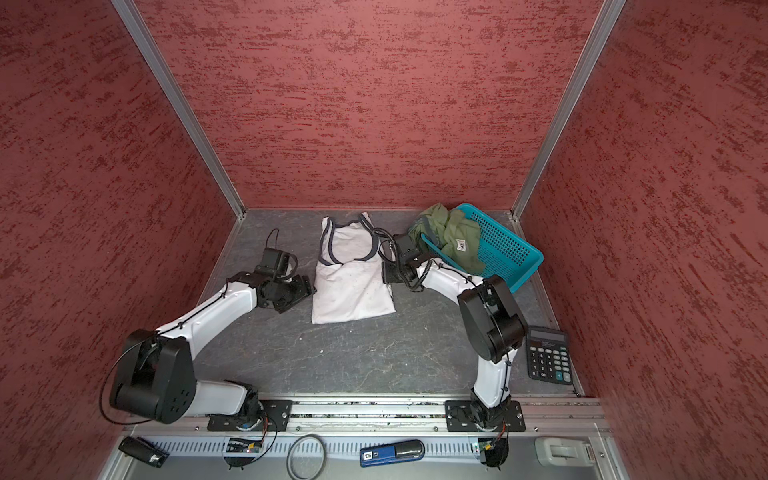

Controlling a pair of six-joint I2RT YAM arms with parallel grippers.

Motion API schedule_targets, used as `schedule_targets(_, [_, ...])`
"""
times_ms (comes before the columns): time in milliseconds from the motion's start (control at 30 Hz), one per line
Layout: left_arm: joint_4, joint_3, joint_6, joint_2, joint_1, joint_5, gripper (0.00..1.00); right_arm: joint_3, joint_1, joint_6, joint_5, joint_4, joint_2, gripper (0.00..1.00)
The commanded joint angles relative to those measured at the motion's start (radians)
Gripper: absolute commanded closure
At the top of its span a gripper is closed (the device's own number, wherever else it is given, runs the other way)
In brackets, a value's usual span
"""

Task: Fold and stack the tank tops

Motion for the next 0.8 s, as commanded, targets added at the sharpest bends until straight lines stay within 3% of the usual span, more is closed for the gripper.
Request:
schedule_targets(0, [0.063,-0.068,-0.039,-0.040,-0.005,0.047,0.21,-0.087,0.000,0.067,-0.076,0.089,-0.015,0.43])
schedule_targets(433, [0.130,-0.115,-0.081,0.063,-0.031,0.068,0.34,-0.212,0.057,0.129,-0.097,0.132,-0.035,0.66])
schedule_targets(600, [0.125,-0.121,-0.097,0.096,-0.036,0.038,0.46,-0.240,0.075,0.137,-0.060,0.121,-0.078,0.83])
schedule_targets(767, [0.106,-0.123,-0.116,0.146,-0.037,-0.010,0.62,-0.290,0.083,0.145,0.009,0.096,-0.154,0.91])
